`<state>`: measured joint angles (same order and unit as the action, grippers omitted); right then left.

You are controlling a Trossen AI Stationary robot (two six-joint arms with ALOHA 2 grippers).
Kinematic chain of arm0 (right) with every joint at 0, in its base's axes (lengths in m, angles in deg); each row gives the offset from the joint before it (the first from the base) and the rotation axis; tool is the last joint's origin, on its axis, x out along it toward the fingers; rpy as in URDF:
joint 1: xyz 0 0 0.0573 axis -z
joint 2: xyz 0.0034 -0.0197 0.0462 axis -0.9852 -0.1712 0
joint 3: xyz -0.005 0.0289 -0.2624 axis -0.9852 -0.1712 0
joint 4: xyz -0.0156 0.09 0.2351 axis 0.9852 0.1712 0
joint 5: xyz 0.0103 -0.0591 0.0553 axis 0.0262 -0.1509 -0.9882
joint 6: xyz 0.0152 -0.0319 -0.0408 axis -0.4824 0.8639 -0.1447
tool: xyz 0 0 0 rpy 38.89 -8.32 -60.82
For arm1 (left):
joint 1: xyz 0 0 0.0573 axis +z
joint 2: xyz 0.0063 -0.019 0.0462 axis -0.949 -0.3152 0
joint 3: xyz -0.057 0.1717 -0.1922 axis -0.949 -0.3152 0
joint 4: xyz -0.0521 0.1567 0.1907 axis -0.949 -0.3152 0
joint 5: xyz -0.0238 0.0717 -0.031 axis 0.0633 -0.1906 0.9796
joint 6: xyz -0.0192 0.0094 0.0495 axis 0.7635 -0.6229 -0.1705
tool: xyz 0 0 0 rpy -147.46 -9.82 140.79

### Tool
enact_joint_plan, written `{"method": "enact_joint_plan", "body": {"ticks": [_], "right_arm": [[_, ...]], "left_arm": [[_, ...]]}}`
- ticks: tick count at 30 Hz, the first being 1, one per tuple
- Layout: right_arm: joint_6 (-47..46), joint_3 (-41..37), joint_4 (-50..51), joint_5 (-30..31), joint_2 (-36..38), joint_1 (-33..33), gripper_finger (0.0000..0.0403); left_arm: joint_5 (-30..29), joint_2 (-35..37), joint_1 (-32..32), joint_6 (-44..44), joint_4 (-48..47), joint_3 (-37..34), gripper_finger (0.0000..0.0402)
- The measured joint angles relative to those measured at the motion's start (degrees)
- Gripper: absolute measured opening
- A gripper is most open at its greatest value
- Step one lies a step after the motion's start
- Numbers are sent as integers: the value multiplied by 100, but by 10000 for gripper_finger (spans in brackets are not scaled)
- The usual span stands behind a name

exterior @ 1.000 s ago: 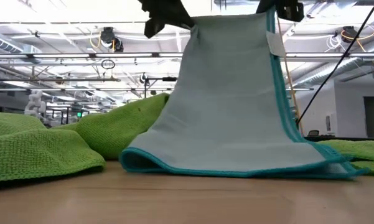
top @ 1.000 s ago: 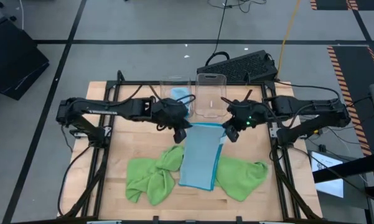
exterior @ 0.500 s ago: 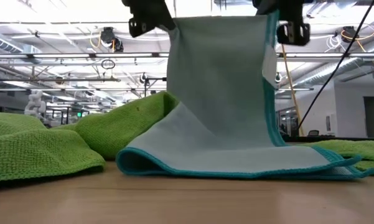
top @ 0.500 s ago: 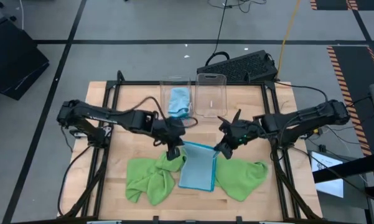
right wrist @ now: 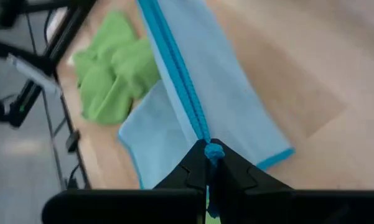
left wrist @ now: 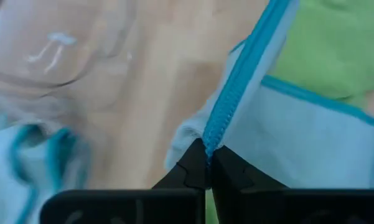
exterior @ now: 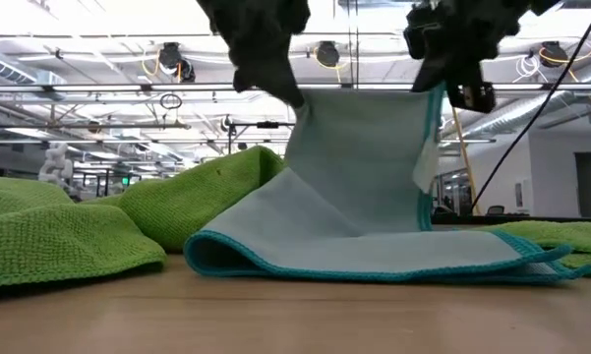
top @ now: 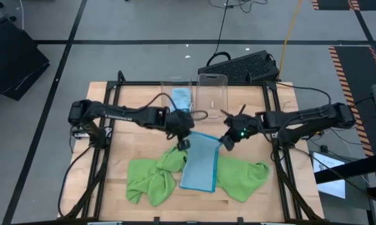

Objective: Fold microfiber towels
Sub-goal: Fold the blue microfiber towel

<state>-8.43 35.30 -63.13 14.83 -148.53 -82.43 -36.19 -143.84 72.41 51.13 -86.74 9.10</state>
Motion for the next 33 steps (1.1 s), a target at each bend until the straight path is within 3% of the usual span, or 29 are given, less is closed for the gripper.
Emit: {"method": "enact_joint_plan", "body": {"ticks": [7, 13, 20, 33], "right_arm": [[359, 2, 146, -9, 381, 808, 6], [415, 0, 193, -48, 626, 929, 6], [117, 0, 32, -460, 607, 576, 6], [-671, 0, -434, -629, 41, -653, 6]], "left_arm": [[492, 34, 815, -119, 546, 2, 8], [955, 42, 916, -116, 529, 4, 5], [1457, 44, 450, 50, 132, 4, 9], [1466, 46, -676, 425, -44, 9, 6]]}}
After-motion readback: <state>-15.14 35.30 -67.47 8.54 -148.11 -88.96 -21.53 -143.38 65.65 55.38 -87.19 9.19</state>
